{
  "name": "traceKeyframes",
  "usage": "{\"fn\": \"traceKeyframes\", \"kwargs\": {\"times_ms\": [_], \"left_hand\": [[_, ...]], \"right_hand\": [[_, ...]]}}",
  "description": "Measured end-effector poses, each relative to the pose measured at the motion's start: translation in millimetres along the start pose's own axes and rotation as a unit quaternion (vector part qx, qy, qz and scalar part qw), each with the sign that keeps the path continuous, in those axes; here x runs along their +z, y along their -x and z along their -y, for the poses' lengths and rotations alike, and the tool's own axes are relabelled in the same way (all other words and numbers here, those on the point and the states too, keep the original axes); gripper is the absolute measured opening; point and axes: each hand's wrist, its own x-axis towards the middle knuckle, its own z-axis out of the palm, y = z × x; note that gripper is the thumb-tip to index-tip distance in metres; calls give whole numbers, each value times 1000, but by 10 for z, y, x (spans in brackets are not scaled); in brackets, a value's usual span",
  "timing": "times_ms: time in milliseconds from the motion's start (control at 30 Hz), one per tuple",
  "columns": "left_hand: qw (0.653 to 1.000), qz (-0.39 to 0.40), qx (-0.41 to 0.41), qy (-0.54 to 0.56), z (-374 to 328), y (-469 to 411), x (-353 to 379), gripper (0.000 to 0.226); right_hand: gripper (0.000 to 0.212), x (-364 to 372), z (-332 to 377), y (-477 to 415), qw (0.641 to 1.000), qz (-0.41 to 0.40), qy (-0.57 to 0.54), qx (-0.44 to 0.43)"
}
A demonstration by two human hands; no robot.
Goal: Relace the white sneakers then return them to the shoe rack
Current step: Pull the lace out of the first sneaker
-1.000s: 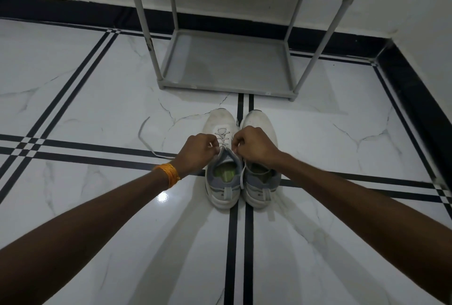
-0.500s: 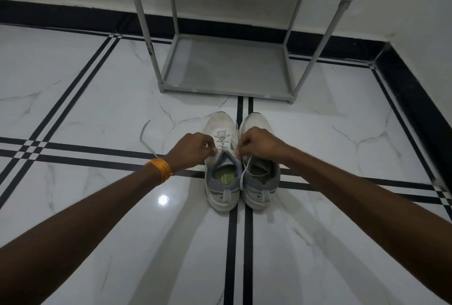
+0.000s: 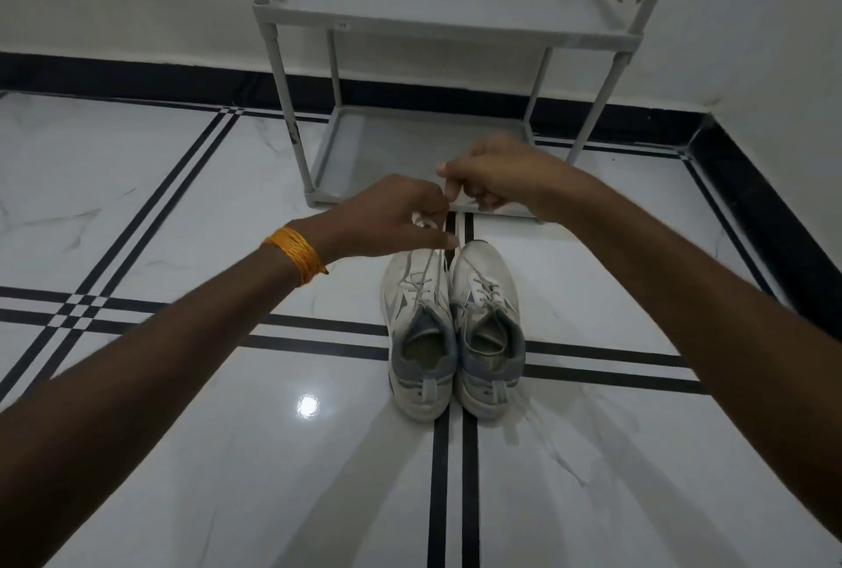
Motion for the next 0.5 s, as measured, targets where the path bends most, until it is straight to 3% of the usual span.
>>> {"fn": "traceKeyframes", "kwargs": {"times_ms": [133,267,333,400,433,500], "left_hand": [[986,14,49,-161,-20,-83,-3,23],[955,9,39,-296,17,-163,-161,27],[978,-3,-30,-206,-35,-191,-263,40],[992,-1,-120,45,-79,-214,-330,46],[974,-6,-153,168,-95,-215,-365,44],[936,-26,-187,297,-92,-194,-421,36]], "right_hand": [[32,32,280,-19,966,-73,227,-99],[27,-93,489,-23,953,-147,203,-169],[24,-170,515,-107,942,-222,157,-195],[26,-201,426,-179,936,-262,159,-171],[37,-196,353,-184,930,-276,189,-150],[44,-140,212,-142,921,-285,234,-122]]}}
